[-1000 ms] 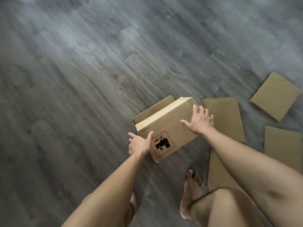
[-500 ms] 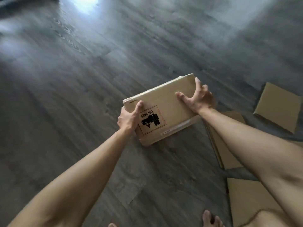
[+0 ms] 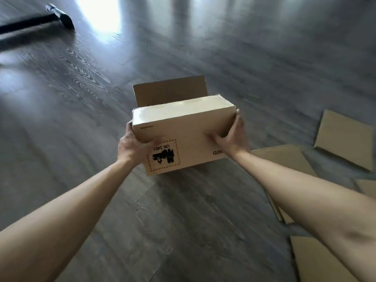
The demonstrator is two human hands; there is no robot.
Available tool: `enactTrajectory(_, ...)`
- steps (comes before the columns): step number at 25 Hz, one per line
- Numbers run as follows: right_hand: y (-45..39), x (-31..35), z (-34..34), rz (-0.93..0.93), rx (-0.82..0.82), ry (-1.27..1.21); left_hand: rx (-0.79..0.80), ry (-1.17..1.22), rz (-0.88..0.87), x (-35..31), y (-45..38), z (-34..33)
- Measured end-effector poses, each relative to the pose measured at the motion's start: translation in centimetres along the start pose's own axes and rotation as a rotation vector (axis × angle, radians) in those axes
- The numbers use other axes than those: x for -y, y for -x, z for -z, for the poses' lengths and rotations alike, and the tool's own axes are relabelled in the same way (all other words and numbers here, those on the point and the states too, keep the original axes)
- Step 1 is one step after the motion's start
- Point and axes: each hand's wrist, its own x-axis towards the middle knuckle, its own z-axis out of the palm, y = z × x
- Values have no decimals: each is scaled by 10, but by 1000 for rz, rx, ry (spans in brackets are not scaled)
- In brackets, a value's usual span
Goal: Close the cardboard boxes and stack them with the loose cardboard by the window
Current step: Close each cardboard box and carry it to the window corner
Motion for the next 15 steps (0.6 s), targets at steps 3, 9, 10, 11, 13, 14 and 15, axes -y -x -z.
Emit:
enactTrajectory(3, 13, -11, 3, -18, 69, -4, -9, -46, 39, 8, 11, -11)
enactTrajectory(9, 26, -45, 11, -85, 329, 234, 312, -61, 193, 43, 16, -7)
enactTrajectory(10, 25, -47, 14, -80, 362, 253, 337, -28, 230, 43, 15, -5)
enactTrajectory(11, 23, -47, 16, -82, 385, 263, 336, -5, 253, 41, 14, -3)
enactTrajectory(13, 20, -43, 19, -97, 410, 256, 314, 20, 257, 33, 12, -2)
enactTrajectory(14, 18, -40, 19, -101, 413, 233, 293, 32, 251, 29, 11, -2)
enactTrajectory(15, 17, -38, 20, -104, 407, 191, 271, 50, 246, 25, 10, -2)
